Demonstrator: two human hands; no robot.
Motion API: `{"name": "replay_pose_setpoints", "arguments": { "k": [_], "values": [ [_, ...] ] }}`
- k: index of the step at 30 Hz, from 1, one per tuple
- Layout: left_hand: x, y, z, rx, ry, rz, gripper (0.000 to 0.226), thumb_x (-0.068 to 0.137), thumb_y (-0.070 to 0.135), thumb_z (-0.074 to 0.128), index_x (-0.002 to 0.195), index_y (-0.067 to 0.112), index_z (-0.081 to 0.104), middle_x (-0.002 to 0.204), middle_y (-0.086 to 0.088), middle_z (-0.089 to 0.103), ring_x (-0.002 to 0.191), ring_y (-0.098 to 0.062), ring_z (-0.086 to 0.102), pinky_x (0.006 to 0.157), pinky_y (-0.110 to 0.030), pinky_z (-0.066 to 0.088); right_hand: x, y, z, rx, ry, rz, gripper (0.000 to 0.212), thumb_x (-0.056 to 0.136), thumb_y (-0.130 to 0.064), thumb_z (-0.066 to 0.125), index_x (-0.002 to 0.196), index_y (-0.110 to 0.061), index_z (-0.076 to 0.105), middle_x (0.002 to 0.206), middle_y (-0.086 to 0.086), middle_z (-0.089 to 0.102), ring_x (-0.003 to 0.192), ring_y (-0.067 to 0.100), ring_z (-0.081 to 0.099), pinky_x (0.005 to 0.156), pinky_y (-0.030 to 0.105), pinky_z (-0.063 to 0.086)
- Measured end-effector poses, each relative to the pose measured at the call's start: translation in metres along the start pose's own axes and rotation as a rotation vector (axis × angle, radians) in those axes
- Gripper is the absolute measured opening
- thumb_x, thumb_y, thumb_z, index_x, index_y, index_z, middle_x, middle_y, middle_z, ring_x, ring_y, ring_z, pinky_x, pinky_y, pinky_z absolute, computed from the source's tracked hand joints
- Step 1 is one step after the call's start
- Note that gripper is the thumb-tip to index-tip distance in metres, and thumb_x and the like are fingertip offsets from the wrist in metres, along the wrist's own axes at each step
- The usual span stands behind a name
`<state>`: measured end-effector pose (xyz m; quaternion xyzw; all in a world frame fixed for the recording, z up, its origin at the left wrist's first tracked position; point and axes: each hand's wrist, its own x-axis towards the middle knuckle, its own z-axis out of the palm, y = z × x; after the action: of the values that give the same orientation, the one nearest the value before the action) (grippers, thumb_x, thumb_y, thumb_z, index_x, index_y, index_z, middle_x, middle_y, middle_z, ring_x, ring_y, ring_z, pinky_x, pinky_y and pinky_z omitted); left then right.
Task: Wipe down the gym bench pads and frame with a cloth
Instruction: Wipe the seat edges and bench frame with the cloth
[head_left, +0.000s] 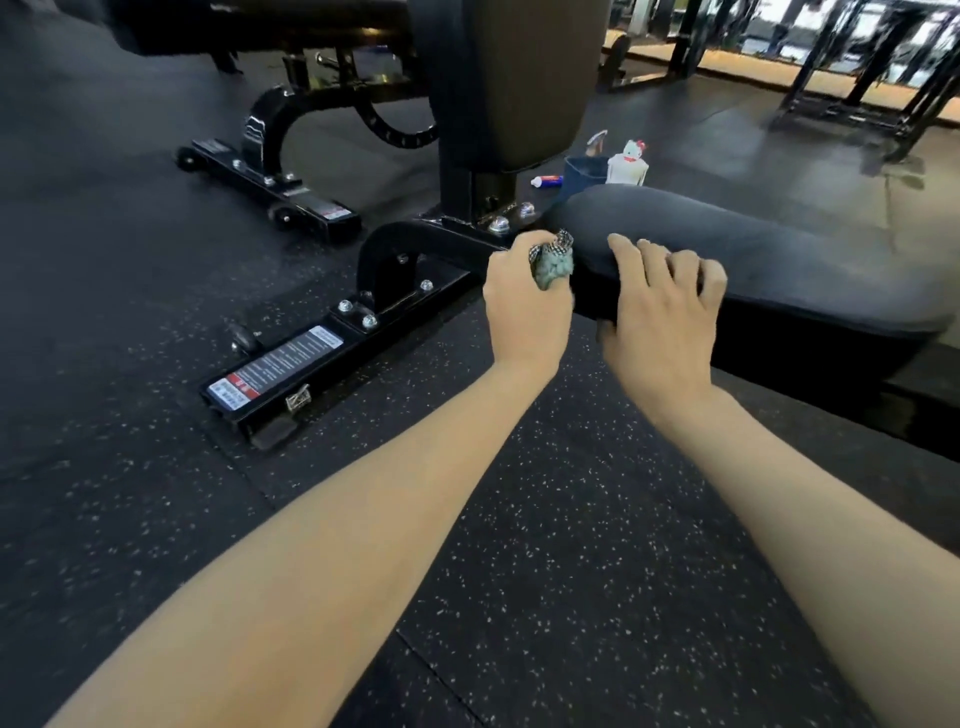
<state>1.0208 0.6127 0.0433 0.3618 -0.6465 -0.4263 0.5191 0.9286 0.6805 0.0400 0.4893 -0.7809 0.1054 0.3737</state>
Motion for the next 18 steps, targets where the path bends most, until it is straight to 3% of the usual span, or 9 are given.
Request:
{"name": "replay_pose_setpoints", "arguments": {
  "k": [3, 6, 8, 12, 18],
  "values": [
    [-0.025, 0.005, 0.005, 0.067, -0.066, 0.087, 0.034, 0.084, -0.002, 0.059, 0.112, 0.017, 0.062, 0.106, -0.005, 0.053, 0.092, -0.011, 0.051, 0.075, -0.009, 0.038, -0.010, 0.011, -0.006, 0.128, -0.009, -0.045, 0.100, 0.062, -0.003, 0.078, 0.146, -0.013, 0.026, 0.143, 0.015, 0.046, 0.130, 0.031, 0.044, 0.108, 0.042, 0.012],
    [-0.043, 0.013, 0.016, 0.156, -0.167, 0.163, 0.035, 0.083, -0.003, 0.059, 0.112, 0.017, 0.063, 0.106, -0.004, 0.056, 0.096, -0.015, 0.054, 0.082, -0.022, 0.045, -0.029, 0.030, -0.017, 0.105, -0.005, -0.099, 0.101, 0.066, -0.003, 0.073, 0.150, -0.012, 0.018, 0.156, 0.017, 0.024, 0.142, 0.029, 0.030, 0.113, 0.042, 0.006],
    [-0.048, 0.020, 0.019, 0.165, -0.070, 0.132, 0.033, 0.084, -0.002, 0.058, 0.110, 0.018, 0.064, 0.104, -0.001, 0.057, 0.093, -0.012, 0.053, 0.079, -0.023, 0.045, -0.040, 0.045, -0.025, 0.068, -0.003, -0.074, 0.102, 0.065, -0.002, 0.072, 0.150, -0.012, 0.016, 0.157, 0.019, 0.020, 0.142, 0.030, 0.028, 0.112, 0.042, 0.008],
    [-0.040, 0.021, 0.018, 0.170, 0.229, -0.050, 0.033, 0.086, -0.003, 0.053, 0.113, 0.015, 0.060, 0.106, -0.001, 0.050, 0.087, -0.010, 0.043, 0.067, -0.013, 0.029, -0.050, 0.073, -0.032, -0.005, -0.071, -0.092, 0.102, 0.067, -0.010, 0.077, 0.150, -0.010, 0.017, 0.155, 0.020, 0.023, 0.140, 0.030, 0.030, 0.110, 0.043, 0.010],
    [-0.055, 0.030, 0.053, 0.114, 0.292, -0.118, 0.027, 0.086, -0.006, 0.053, 0.108, 0.009, 0.057, 0.100, 0.002, 0.048, 0.081, -0.009, 0.040, 0.068, -0.015, 0.030, -0.056, 0.108, -0.032, -0.066, -0.206, -0.020, 0.101, 0.077, -0.022, 0.076, 0.152, -0.008, 0.011, 0.157, 0.018, 0.017, 0.143, 0.029, 0.021, 0.112, 0.043, 0.006]
  ]
}}
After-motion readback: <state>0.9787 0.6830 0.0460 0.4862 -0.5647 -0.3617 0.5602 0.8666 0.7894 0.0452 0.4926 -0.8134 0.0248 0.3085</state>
